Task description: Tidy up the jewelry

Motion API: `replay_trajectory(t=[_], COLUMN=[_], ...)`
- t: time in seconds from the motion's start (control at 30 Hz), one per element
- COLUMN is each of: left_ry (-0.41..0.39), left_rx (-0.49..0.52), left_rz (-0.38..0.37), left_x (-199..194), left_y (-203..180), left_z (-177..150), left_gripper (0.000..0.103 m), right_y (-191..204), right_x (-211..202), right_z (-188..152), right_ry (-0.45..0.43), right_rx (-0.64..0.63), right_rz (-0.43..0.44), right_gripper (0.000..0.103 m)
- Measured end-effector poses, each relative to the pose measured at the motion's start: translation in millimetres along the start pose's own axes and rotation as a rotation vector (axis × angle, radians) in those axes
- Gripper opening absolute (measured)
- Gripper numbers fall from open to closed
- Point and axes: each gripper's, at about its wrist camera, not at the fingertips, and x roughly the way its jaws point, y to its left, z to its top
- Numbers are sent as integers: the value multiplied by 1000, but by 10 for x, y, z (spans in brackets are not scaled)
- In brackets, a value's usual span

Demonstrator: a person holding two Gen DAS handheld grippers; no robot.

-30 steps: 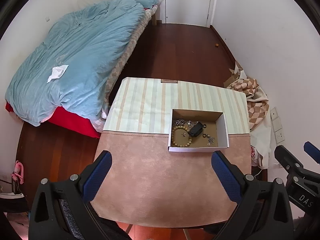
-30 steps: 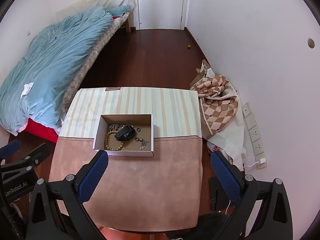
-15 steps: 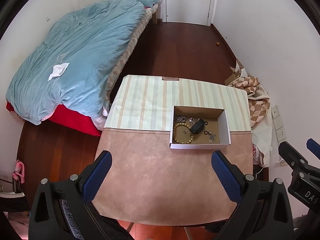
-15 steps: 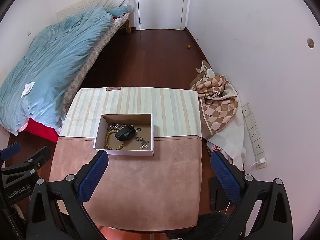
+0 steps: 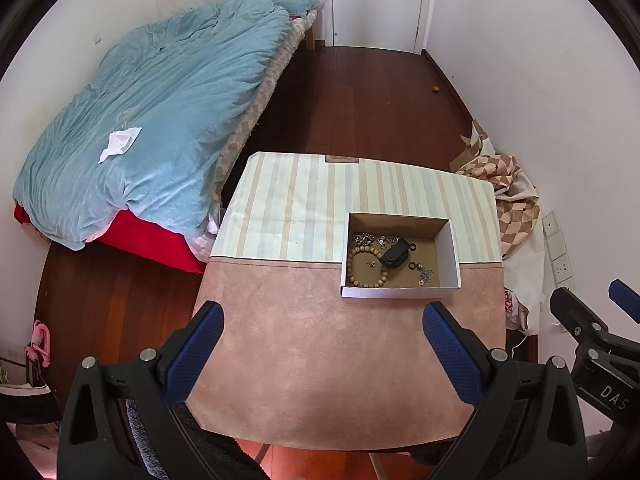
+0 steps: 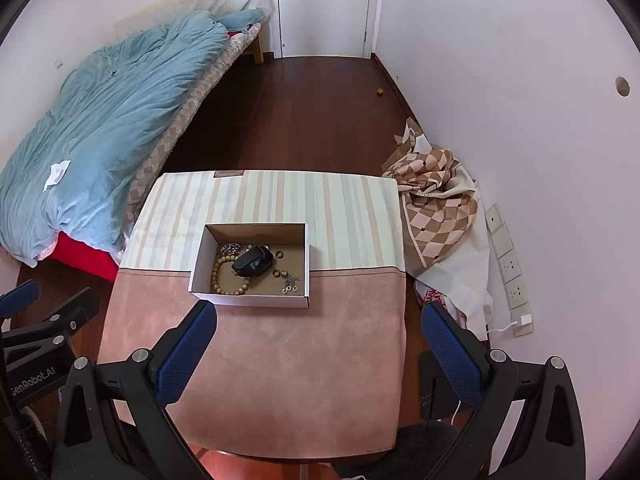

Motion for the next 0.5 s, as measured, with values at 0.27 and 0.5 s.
replay_trajectory(t=[0.27,0.5], left_ry=[-3,-6], left_rx=[0,0], left_rz=[1,3], left_x=[-21,-40], left_y=[-6,-26], left_z=[0,10], left_gripper=[102,102], right_y=[1,2], right_x=[-16,-29], right_z=[3,-2], right_ry=[-3,-7], right_rx=[-1,-6], right_rz=[5,-3], right_gripper=[103,103])
